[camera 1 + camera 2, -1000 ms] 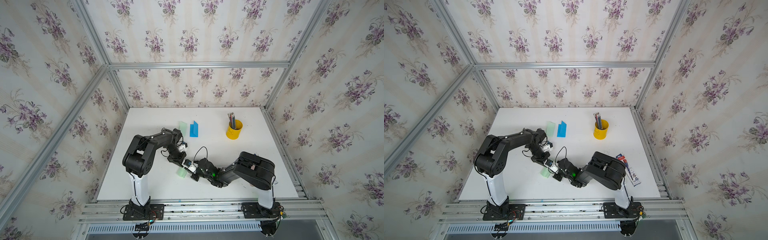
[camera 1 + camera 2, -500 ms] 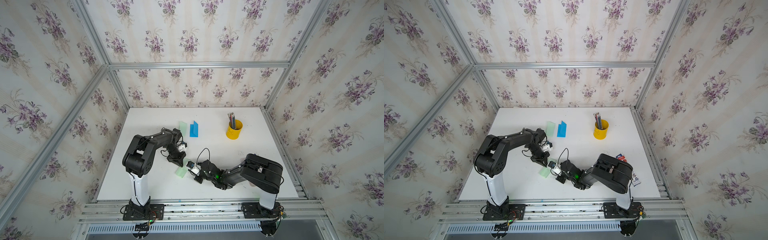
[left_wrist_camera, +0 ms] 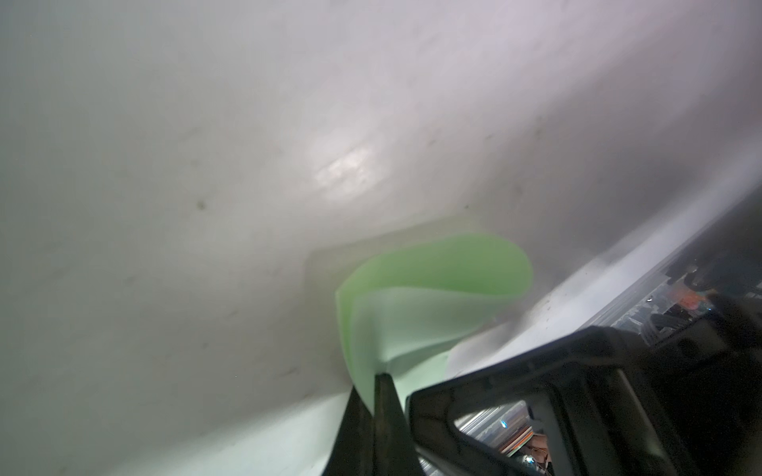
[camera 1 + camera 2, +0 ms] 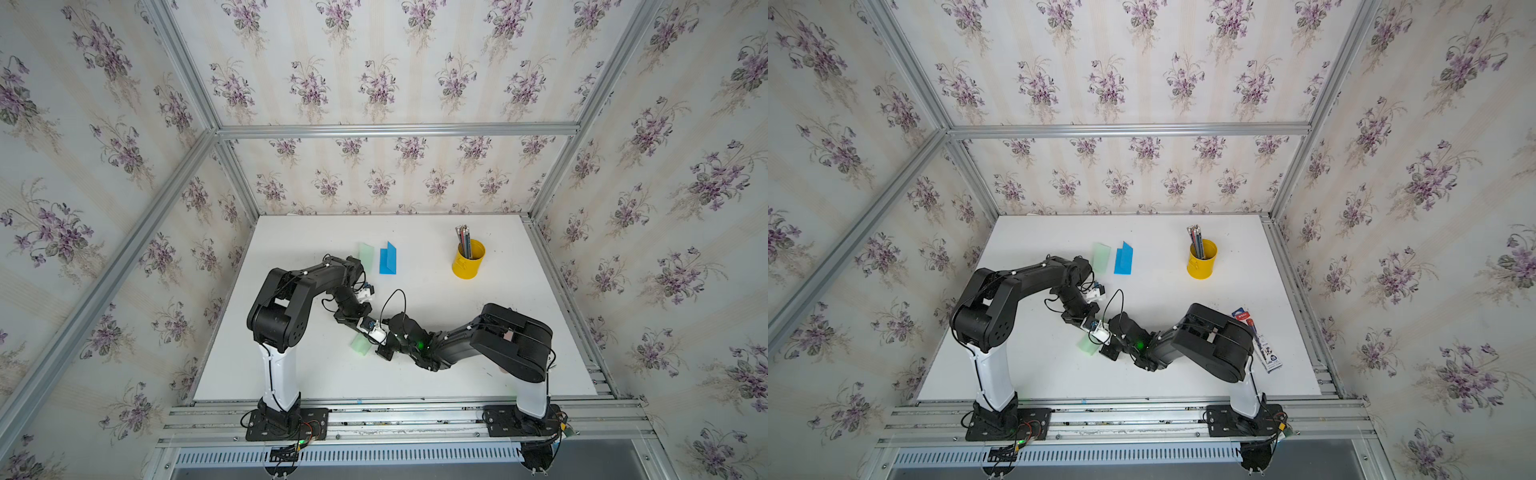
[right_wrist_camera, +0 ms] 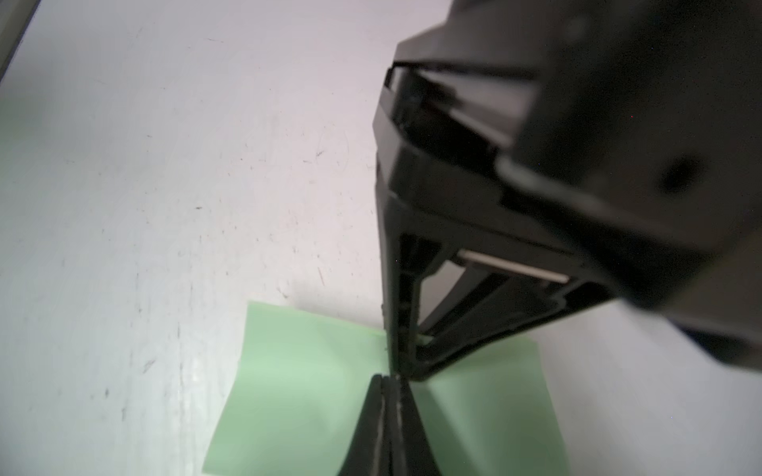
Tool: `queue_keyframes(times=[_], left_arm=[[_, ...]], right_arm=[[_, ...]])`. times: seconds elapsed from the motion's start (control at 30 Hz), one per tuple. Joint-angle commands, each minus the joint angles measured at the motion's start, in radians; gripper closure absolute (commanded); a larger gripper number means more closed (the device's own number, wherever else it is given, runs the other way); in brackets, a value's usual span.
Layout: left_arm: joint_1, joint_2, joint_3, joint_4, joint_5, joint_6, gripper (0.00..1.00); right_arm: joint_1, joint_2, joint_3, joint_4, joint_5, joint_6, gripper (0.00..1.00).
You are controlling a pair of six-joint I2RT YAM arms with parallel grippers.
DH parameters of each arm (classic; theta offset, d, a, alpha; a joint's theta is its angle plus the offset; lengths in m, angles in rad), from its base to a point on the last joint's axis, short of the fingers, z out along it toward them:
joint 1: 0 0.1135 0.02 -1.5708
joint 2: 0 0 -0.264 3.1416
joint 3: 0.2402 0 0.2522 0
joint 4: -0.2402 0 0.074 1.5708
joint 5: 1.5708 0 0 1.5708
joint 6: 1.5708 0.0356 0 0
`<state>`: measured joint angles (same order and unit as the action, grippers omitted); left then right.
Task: Fold the square paper along the opposite sides
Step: Smooth out the paper at the center of the board.
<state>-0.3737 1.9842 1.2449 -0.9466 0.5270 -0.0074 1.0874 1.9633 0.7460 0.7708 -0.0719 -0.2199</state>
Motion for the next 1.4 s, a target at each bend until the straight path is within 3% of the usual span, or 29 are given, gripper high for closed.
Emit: queue_keyframes(times=[0.0,1.17,1.23,1.37], left_arm=[[-0.001,0.02,-0.004,0.033,-0.076,0.007,1.0],[0.064,0.03,0.008,0.02,-0.108,-0.029,1.0],[0.064,0.029,0.006,0.021,-0.097,-0.031,1.0],[0.047,-0.014,-0.053,0.059,-0.048,-0.079,1.0]], right_arm=[[0.006,0.023,-0.004,0.04,-0.022,-0.007,1.0],[0.151,0.051,-0.101,0.065,-0.03,-0.038,1.0],[0.152,0.026,-0.105,0.063,-0.015,-0.028,1.0],[0.11,-0.161,-0.203,0.159,0.099,-0.01,1.0]])
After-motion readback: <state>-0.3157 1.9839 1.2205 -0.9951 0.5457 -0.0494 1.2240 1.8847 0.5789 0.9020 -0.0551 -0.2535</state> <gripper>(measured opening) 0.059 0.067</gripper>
